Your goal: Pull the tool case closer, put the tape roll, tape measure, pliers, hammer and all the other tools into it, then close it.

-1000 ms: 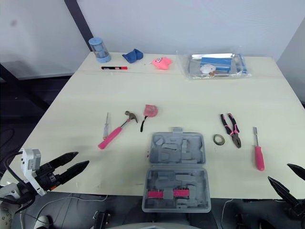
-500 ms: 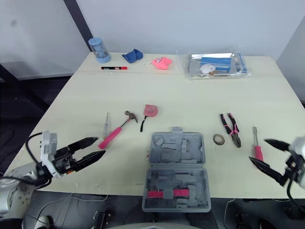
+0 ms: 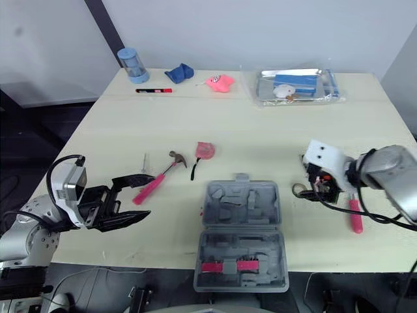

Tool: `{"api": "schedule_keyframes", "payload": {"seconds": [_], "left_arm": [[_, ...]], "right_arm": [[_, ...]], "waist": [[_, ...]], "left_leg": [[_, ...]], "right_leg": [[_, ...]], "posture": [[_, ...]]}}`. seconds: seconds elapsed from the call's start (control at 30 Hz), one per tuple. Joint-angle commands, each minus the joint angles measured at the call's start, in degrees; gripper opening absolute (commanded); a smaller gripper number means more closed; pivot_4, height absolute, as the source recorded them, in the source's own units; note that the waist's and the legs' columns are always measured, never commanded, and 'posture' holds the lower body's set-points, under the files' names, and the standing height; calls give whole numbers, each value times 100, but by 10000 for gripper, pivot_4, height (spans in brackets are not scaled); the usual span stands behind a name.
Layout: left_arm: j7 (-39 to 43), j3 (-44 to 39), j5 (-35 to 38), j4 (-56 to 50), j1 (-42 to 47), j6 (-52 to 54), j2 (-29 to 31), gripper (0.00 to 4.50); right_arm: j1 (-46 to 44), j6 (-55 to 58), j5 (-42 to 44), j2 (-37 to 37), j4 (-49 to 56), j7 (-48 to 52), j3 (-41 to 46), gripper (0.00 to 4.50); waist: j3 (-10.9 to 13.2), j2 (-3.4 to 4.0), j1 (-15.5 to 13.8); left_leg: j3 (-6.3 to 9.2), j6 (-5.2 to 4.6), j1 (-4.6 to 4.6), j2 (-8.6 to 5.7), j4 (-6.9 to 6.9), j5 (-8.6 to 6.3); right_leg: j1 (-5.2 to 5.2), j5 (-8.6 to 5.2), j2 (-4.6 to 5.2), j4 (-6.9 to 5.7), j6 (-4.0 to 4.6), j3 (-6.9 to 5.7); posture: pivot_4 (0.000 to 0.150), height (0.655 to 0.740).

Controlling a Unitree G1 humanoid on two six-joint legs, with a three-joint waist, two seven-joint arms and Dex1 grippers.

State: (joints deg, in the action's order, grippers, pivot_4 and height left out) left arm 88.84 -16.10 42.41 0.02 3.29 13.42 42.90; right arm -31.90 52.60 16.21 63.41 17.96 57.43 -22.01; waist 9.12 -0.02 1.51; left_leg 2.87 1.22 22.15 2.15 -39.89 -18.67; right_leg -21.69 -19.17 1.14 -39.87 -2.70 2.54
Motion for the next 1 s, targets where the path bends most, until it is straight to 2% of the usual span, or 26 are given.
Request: {"api": "schedule_keyframes", "payload": {"seconds": [0.03,0.07,0.1,0.77,0.87,0.93,0.97,1.0], "left_arm": [[339,-13,75,-40,15,-85,60,45000],[329,2,69,-63,-14,-93,62,45000],[328,17,41,-92,-73,-131,60,45000],[261,167,-9,-176,-307,-533,-136,45000],[225,152,5,-214,-345,-539,-149,45000],[197,141,12,-226,-360,-541,-160,45000],[163,136,21,-260,-385,-538,-178,45000],[133,134,29,-293,-408,-532,-195,45000]], "right_arm": [[-225,-9,-466,-116,-317,134,-390,29852],[-261,-13,-566,-175,-408,144,-483,24573],[-301,8,-662,-232,-492,165,-594,22502],[-856,-488,-1692,-1527,-2418,394,-1140,22502],[-899,-609,-1821,-1632,-2619,465,-1136,15036],[-921,-654,-1885,-1684,-2684,534,-1132,3915],[-940,-668,-1903,-1699,-2667,574,-1127,721],[-964,-672,-1908,-1709,-2634,623,-1120,721]], "waist": [[0,0,-5],[0,1,-2],[0,1,2],[1,3,94],[1,2,95],[1,2,94],[1,2,94],[1,2,94]], "left_leg": [[0,1,5,0,-1,0],[3,3,9,-1,-2,2],[4,2,9,-1,-3,1],[5,1,1,-1,-15,1],[6,-1,-1,-1,-16,0],[6,-1,-3,-1,-16,0],[6,-1,-4,-1,-16,0],[6,-1,-3,-1,-16,0]], "right_leg": [[-3,0,2,0,0,0],[-4,0,6,0,0,-5],[-5,0,7,0,0,-6],[-3,1,-1,-17,-1,-3],[-2,1,-1,-18,-1,-4],[-1,1,-1,-20,-1,-4],[-1,1,-1,-21,-1,-4],[-1,1,-1,-21,-1,-5]], "posture": [[1500,7400],[1500,7400],[1500,7400],[1500,7400],[1500,7400],[1500,7400],[1500,7400],[1500,7400]]}}
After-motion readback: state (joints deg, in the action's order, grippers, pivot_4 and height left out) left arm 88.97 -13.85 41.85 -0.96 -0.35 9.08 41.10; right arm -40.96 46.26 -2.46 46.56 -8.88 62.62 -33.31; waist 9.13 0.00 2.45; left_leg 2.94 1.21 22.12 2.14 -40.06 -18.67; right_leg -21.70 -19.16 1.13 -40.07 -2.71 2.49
